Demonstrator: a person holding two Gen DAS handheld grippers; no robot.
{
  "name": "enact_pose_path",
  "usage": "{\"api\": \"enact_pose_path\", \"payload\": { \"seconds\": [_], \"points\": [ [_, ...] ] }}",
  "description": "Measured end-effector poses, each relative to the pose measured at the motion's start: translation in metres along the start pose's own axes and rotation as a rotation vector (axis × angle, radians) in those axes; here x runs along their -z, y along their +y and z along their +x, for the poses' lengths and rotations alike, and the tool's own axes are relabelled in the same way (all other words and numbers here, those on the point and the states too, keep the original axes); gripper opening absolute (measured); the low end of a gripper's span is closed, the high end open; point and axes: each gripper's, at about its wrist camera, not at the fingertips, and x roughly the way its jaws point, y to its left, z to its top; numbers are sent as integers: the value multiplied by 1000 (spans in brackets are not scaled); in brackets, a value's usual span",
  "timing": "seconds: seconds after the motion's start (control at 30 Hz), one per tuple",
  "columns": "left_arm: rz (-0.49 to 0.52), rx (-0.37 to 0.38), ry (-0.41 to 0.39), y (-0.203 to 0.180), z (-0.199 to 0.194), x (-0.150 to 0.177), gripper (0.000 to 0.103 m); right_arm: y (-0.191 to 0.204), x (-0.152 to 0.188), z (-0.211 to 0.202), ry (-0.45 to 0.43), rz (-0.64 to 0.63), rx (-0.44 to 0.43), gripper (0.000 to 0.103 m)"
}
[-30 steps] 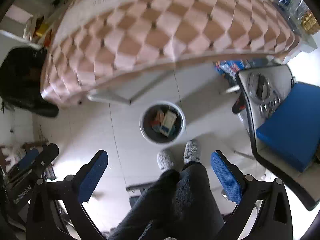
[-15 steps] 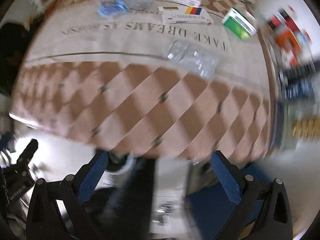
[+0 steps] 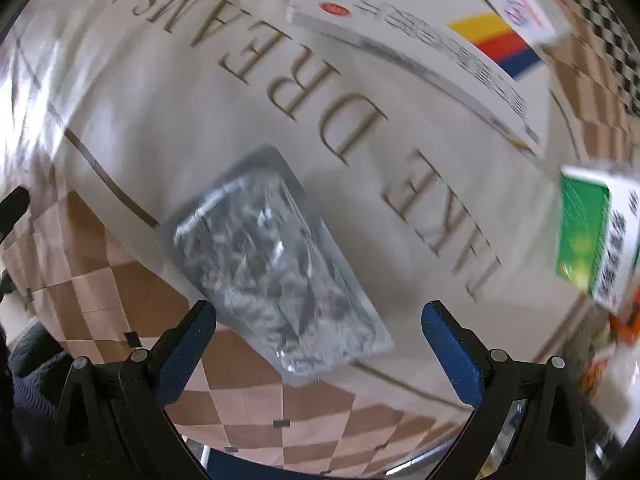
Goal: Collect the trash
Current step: 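Grasp the blue wrapper with left tool while right tool grasps foil blister pack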
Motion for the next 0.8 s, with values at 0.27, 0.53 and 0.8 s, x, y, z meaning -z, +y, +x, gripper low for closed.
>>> {"api": "enact_pose_path", "payload": {
  "seconds": [0.27,0.53,0.8],
  "points": [
    [-12,-31,-12,7,-10,-32,103,-68,14,-12,-112,527,-196,74],
    [-58,33,-72,17,-36,-106,103,-148,41,-11,-203,968,-361,90],
    [12,132,-20,-8,-26,-192,102,-153,19,0,-183,937,-277,88]
  ]
}}
